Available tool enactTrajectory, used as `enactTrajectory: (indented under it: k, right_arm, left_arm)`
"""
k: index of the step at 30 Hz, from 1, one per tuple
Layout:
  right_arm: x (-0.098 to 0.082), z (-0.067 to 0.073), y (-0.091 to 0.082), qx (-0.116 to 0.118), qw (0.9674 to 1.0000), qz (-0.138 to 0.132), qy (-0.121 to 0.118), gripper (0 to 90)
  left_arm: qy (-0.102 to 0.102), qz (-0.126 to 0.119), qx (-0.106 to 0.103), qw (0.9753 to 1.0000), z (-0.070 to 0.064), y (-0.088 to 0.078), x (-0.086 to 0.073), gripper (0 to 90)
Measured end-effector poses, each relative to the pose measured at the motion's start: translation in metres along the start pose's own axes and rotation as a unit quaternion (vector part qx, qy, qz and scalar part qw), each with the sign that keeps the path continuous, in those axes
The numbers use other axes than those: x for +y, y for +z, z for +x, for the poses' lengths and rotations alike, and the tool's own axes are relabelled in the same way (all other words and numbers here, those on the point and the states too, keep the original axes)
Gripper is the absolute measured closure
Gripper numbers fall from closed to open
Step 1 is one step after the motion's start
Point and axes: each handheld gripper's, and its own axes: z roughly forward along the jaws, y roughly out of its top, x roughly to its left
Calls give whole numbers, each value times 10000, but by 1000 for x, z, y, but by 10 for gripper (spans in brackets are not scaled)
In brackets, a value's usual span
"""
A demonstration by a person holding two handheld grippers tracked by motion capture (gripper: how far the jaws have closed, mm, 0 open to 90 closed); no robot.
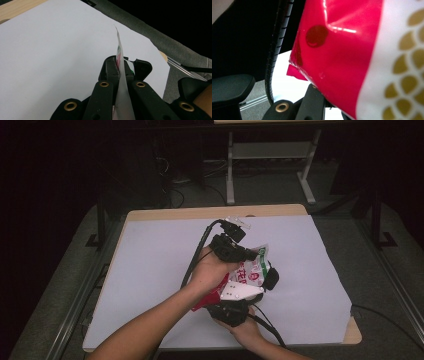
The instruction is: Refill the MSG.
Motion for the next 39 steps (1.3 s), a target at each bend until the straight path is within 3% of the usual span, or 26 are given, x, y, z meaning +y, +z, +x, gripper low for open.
enactTrajectory:
  k: [31, 39]
  right_arm:
    - [1, 0, -1, 34, 10000, -3, -66, 900]
    - [0, -1, -1, 34, 9999, 18, -114, 900]
  left_arm:
    - [-21, -66, -26, 10000, 0, -1, 0, 899]
    - [69, -93, -32, 9999, -2, -1, -1, 899]
